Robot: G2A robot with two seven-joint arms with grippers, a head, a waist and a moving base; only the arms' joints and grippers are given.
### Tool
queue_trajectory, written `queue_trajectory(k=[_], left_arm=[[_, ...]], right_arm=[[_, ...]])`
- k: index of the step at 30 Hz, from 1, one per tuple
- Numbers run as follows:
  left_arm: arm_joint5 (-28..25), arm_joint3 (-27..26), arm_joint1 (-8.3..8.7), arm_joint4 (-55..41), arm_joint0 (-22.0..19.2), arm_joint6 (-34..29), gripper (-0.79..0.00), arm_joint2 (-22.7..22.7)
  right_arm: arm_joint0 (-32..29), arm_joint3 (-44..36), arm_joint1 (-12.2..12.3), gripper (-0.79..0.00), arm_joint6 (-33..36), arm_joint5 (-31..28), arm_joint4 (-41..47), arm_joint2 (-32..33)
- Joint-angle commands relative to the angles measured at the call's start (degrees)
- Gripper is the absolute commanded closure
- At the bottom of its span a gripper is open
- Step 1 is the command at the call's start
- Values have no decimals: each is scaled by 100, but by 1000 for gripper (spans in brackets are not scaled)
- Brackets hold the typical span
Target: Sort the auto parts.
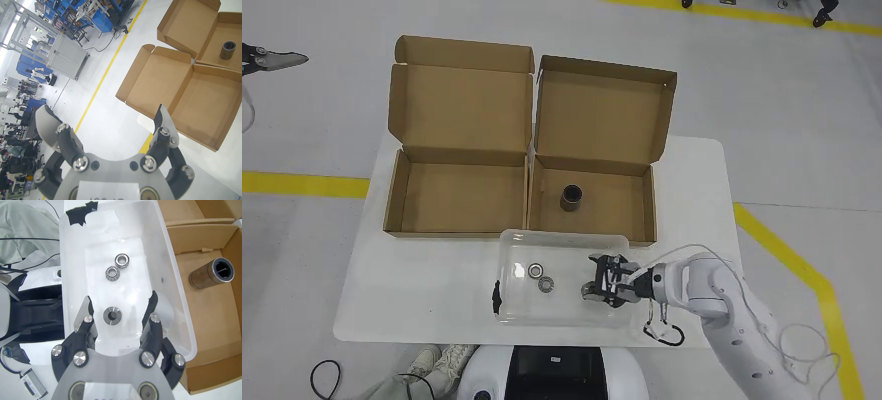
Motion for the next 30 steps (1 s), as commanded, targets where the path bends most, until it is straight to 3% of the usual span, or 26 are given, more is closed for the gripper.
queue_trajectory(k=[1,9,17,30], left_arm=[[0,0,0,0,0,0,-785,0],[0,0,0,0,0,0,-785,0],[0,0,0,0,0,0,-785,0],[0,0,0,0,0,0,-785,0]], right_arm=[[27,8,9,-523,130,64,37,-49],[174,89,51,-459,597,279,140,-277],[251,139,95,-499,985,524,147,-487],[419,363,93,-505,976,819,-54,-983]])
